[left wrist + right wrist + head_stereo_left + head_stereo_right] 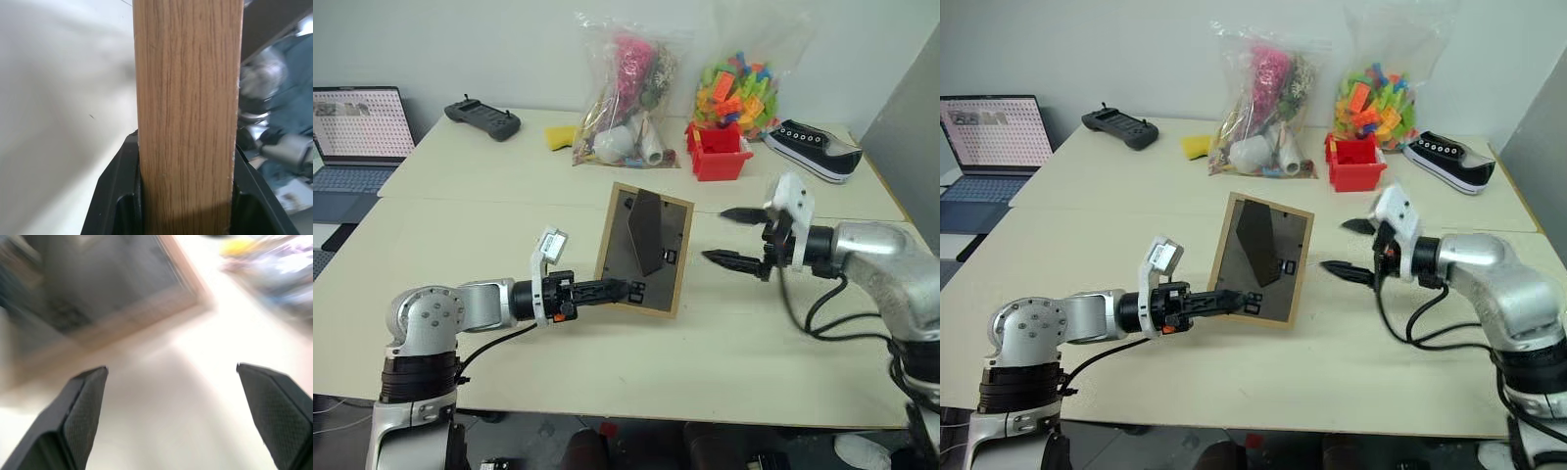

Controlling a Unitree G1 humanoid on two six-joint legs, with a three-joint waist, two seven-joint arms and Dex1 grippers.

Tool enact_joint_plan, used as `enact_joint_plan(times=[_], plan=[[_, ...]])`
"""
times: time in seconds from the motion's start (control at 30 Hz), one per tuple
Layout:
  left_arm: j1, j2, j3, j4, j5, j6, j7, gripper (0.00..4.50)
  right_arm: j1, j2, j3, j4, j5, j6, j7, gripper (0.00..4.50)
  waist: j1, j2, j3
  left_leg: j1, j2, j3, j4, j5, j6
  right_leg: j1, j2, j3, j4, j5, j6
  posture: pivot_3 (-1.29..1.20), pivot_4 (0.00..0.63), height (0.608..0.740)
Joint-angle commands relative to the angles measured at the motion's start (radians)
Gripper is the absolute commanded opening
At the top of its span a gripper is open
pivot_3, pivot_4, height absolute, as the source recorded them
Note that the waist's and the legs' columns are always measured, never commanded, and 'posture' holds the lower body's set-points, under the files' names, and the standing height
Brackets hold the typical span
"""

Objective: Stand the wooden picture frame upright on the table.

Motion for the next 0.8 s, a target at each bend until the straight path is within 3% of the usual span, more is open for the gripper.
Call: enact_joint_plan(times=[0.03, 0.1, 0.23, 0.47, 0.57, 0.8], plan=[[-0.049, -0.028, 0.049, 0.076, -0.206, 0.076, 0.112, 1.29, -0.024, -0.039, 0.058, 0.207, -0.403, -0.694, -0.250, 4.45, -0.003, 0.000, 0.001, 0.000, 0.000, 0.000, 0.000, 0.000, 0.000, 0.000, 0.000, 0.001, 0.000, 0.000, 0.000, 0.00, 0.150, 0.740], [-0.059, -0.028, 0.041, 0.115, -0.282, 0.075, 0.176, 1.29, -0.054, -0.041, 0.083, 0.300, -0.547, -0.873, -0.366, 4.45, -0.005, -0.001, 0.001, 0.000, 0.000, 0.001, 0.000, 0.000, -0.001, 0.000, 0.000, 0.001, 0.001, 0.000, 0.000, 0.00, 0.150, 0.740], [-0.046, -0.007, -0.022, 0.122, -0.424, 0.048, 0.280, 1.29, -0.159, 0.010, 0.105, 0.417, -0.782, -1.051, -0.616, 4.45, -0.008, 0.000, 0.001, 0.002, 0.002, 0.002, 0.000, 0.003, -0.005, -0.001, 0.000, 0.003, 0.002, 0.000, 0.000, 0.00, 0.150, 0.740], [0.020, 0.059, -0.157, 0.058, -0.655, -0.078, 0.440, 1.29, -0.281, 0.101, 0.147, 0.505, -0.847, -1.207, -0.727, 4.45, -0.006, -0.001, 0.001, 0.006, 0.002, 0.003, 0.000, 0.004, -0.007, 0.003, 0.000, 0.003, 0.003, 0.000, -0.001, 0.00, 0.150, 0.740], [0.034, 0.078, -0.181, 0.041, -0.691, -0.132, 0.470, 1.29, -0.292, 0.100, 0.159, 0.528, -0.798, -1.254, -0.701, 4.03, -0.001, -0.001, 0.001, 0.008, 0.002, 0.003, 0.000, 0.004, -0.007, 0.005, -0.001, 0.004, 0.003, 0.000, -0.001, 0.00, 0.150, 0.740], [0.048, 0.091, -0.203, 0.001, -0.694, -0.186, 0.470, 1.29, -0.292, 0.095, 0.154, 0.546, -0.810, -1.295, -0.702, 2.37, 0.003, -0.001, 0.001, 0.012, 0.000, 0.003, 0.000, 0.004, -0.007, 0.009, -0.002, 0.004, 0.002, 0.000, -0.001, 0.00, 0.150, 0.740]])
